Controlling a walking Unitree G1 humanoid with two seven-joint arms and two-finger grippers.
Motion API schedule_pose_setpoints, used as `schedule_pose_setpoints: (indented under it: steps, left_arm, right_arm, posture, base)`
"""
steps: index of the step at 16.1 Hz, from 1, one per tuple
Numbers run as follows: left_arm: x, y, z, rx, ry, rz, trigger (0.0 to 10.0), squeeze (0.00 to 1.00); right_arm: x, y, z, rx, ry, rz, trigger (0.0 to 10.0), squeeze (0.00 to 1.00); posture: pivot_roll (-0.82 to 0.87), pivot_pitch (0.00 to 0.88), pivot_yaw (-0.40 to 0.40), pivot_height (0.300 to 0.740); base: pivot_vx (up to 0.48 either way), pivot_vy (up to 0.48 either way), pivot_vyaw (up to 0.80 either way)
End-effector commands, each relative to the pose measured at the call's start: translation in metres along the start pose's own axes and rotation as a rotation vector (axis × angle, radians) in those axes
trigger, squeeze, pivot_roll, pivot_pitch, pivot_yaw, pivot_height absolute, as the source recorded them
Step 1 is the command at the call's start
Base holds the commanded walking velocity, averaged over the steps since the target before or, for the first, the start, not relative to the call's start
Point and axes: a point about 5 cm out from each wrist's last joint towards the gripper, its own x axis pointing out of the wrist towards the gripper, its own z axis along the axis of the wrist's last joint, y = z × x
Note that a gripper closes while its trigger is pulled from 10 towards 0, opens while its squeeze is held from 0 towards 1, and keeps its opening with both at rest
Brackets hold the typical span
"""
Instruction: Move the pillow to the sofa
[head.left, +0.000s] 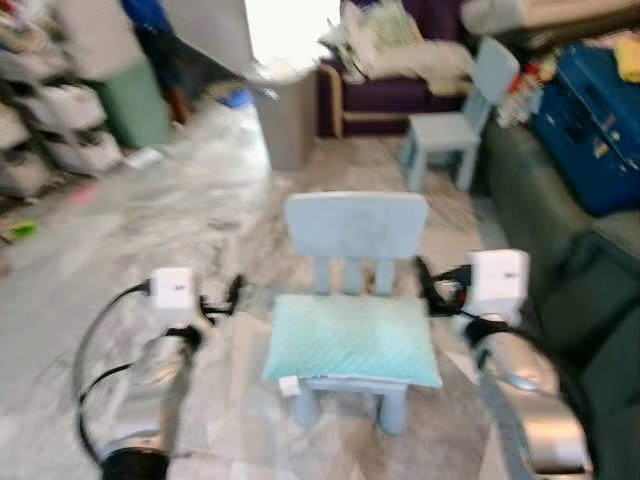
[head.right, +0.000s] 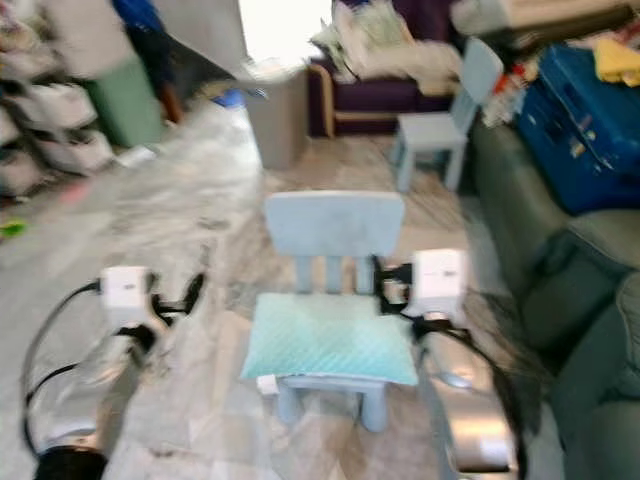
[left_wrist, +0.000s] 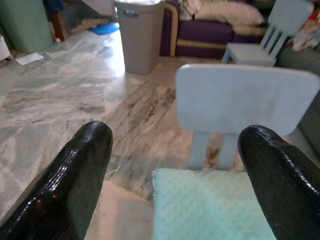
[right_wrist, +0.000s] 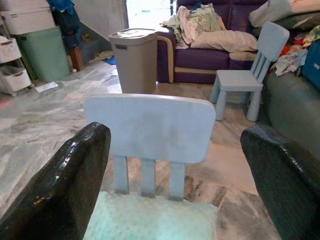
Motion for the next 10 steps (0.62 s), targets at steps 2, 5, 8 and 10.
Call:
schedule_pose_setpoints:
  steps: [2,5,8,10]
  left_arm:
    - [0.0031,-0.0054,0.0012,-0.008,0.001,0.005,10.0,0.00]
    - [0.0036,-0.0093,0.0005,0.000,0.011,-0.009,10.0,0.00]
    - [0.0049,-0.0101,0.0011,-0.014,0.010,-0.005,10.0,0.00]
    - [0.0050,-0.0109,0.0012,-0.017,0.012,-0.008,10.0,0.00]
  right_arm:
    - [-0.0004,-0.0063,0.0065,-0.001,-0.029,-0.024,10.0,0.00]
    - [-0.0004,-0.0063,0.0070,0.006,-0.032,-0.028,10.0,0.00]
    - [-0.0004,-0.0065,0.0072,0.003,-0.033,-0.028,10.0,0.00]
    - [-0.0011,-0.0069,0.0066,0.001,-0.031,-0.028,10.0,0.00]
  posture:
    - [-0.17,0.000,0.084,0.740]
    - [-0.17,0.000,0.084,0.740]
    - [-0.17,0.000,0.084,0.740]
    - [-0.17,0.000,0.084,0.740]
  base:
    - [0.392,0.000,0.00]
    - [0.000,0.000,0.00]
    - [0.000,0.000,0.00]
    - [0.000,0.000,0.00]
